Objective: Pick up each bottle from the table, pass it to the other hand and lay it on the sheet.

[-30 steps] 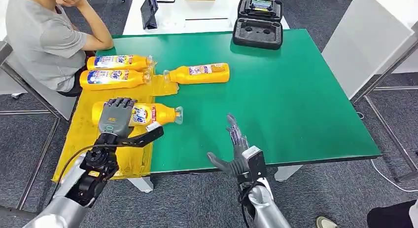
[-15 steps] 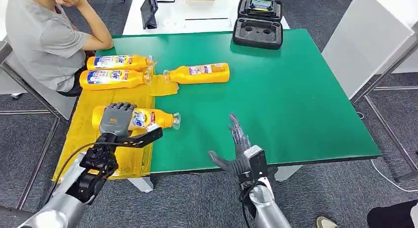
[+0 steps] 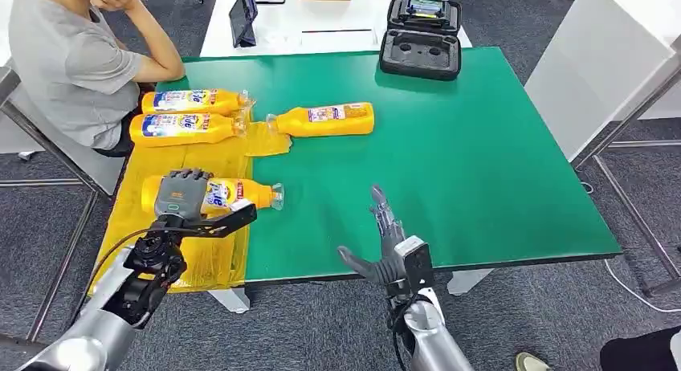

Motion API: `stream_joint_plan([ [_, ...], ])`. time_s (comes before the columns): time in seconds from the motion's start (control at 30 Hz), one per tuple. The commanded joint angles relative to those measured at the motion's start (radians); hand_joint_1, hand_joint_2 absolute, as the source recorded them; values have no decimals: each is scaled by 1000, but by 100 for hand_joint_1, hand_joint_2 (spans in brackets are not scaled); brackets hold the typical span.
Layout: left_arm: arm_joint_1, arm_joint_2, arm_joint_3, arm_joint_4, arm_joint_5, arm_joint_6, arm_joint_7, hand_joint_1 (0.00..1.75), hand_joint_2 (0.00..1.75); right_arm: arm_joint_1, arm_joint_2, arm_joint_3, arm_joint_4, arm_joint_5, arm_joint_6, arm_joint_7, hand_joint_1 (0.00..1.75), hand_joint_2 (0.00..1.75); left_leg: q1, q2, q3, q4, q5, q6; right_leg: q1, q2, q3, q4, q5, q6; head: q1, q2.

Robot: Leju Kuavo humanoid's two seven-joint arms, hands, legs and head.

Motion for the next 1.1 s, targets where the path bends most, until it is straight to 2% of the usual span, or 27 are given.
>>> stream_joint_plan([
  [0.03,-65,6,24,120,12,9,-3,175,175,-41,2,-5,68,6,-8,5,0,175,0,1,4,0,-1,0,0,0,4,-1,-1,0,0,0],
  [0.37,-70,5,30,138,26,12,-16,175,175,-42,0,1,76,9,-6,5,0,175,0,1,5,-1,-1,0,0,-1,5,-1,-1,0,0,0],
  [0.47,-70,8,31,143,30,9,-21,168,175,-42,1,3,79,9,-3,5,0,175,0,1,3,0,-1,0,0,0,3,-1,-1,0,0,0],
  [0.6,-76,1,35,156,44,-1,-31,150,175,-50,3,4,93,8,-6,5,0,175,0,1,3,0,-1,0,0,0,3,-1,-1,0,0,0],
  [0.8,-80,-5,38,161,60,-8,-47,154,175,-52,4,5,101,7,-7,5,0,175,0,1,2,0,-1,0,0,0,2,0,-1,0,0,0],
  [1.0,-79,-8,42,162,83,-16,-64,140,175,-48,5,5,109,5,-11,5,0,175,0,1,2,0,-1,0,0,0,2,-1,-1,0,0,0],
  [1.1,-79,-8,42,162,83,-16,-64,140,175,-48,5,5,109,5,-11,5,0,175,0,1,5,-1,-2,0,0,-1,5,-1,-1,0,0,0],
])
